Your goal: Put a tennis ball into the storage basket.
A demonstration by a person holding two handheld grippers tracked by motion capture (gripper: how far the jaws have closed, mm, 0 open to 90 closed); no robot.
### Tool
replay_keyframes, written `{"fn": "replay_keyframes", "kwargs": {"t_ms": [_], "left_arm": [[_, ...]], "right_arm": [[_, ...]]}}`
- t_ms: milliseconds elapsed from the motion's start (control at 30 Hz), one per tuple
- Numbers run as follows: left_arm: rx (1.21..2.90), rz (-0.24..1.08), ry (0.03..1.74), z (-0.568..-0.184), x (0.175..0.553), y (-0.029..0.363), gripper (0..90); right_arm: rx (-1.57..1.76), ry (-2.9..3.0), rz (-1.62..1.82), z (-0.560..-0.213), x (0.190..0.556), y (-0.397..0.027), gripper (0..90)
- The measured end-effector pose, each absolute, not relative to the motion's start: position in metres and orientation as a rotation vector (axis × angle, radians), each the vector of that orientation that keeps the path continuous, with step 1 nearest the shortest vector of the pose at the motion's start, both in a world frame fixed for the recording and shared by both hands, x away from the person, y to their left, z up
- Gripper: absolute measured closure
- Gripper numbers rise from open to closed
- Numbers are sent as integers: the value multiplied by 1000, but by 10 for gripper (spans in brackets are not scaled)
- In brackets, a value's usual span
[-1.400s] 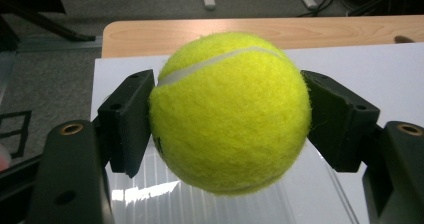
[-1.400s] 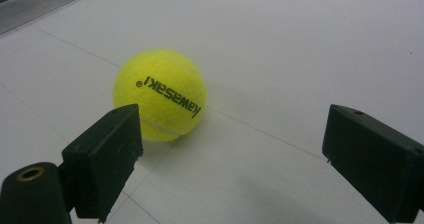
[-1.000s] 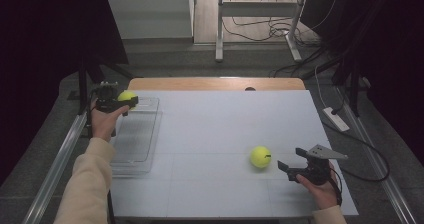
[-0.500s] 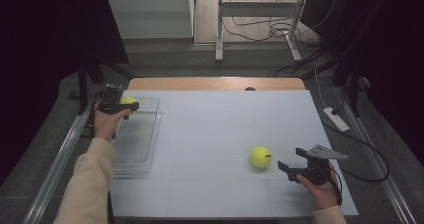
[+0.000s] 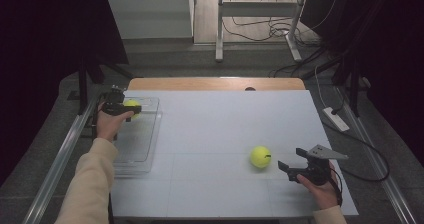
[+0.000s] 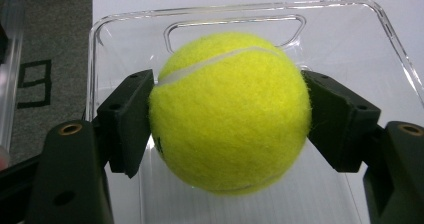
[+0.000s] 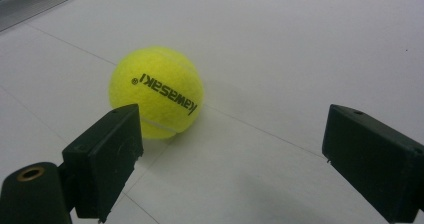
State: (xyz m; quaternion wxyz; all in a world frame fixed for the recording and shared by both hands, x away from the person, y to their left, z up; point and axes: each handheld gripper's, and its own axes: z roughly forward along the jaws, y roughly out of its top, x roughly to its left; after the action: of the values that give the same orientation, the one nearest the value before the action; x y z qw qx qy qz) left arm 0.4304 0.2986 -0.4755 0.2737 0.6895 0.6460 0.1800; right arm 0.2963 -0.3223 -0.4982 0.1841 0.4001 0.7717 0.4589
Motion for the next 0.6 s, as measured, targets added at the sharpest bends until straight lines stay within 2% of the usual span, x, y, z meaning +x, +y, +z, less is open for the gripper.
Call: {"fn": "replay_keyframes", "kwargs": {"t_ms": [367,600], "left_arm": [[1821,504,1736,-473,428,301,262],[1743,503,1682,-461,421,302,143]], "right_arm": [[1128,2177,1289,-498,296,-322,92],[1123,2176,1293,-498,296,-322,91]]}}
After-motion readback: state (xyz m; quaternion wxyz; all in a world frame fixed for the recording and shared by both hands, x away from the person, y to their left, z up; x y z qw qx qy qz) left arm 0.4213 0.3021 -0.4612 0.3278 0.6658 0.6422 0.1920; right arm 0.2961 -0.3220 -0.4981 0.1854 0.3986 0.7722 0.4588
